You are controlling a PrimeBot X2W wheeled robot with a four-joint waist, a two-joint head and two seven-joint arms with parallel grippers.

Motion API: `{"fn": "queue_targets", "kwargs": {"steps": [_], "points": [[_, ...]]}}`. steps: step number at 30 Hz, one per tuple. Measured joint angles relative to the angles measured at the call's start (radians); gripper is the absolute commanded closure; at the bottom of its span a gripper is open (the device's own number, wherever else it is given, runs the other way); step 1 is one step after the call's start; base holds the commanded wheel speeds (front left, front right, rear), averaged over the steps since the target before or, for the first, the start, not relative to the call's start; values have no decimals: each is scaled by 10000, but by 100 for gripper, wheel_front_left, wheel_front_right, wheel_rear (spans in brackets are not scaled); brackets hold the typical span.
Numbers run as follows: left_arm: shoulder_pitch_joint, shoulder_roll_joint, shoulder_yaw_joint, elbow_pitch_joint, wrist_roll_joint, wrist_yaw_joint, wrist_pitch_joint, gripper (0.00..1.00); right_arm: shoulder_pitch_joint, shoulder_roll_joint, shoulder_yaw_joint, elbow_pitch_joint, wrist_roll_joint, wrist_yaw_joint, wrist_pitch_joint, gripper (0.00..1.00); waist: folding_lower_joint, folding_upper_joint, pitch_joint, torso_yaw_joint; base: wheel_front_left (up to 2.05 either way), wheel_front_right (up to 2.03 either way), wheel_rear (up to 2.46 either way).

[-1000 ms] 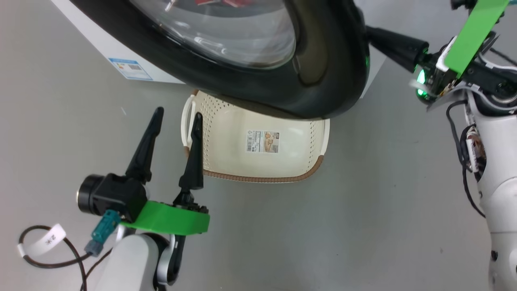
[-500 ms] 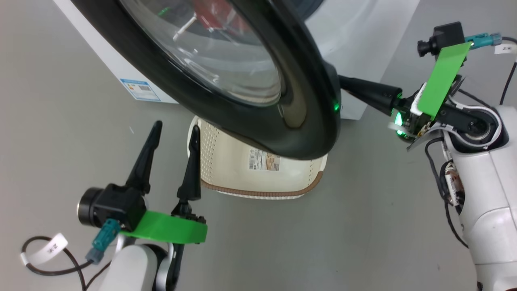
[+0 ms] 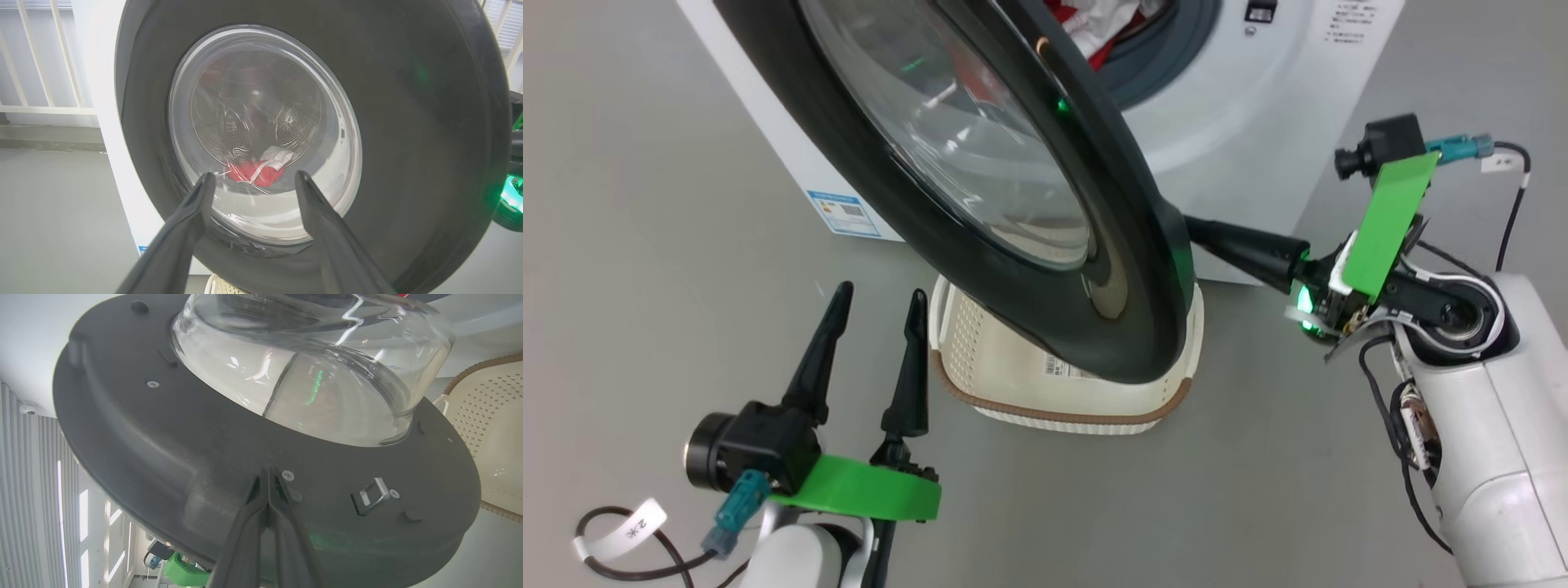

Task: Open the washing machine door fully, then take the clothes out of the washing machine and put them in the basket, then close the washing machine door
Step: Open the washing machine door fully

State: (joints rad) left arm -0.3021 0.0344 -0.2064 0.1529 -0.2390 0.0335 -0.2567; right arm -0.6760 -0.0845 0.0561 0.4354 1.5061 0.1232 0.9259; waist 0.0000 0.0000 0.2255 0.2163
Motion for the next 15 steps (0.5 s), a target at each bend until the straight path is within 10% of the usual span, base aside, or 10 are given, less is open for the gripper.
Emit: {"fn": "queue_targets", "kwargs": {"steps": [15], "points": [[392, 6, 19, -23, -75, 13, 0, 0, 817, 102, 420, -222, 616, 0, 205, 100, 0, 0, -573, 691, 0, 0, 0]]}}
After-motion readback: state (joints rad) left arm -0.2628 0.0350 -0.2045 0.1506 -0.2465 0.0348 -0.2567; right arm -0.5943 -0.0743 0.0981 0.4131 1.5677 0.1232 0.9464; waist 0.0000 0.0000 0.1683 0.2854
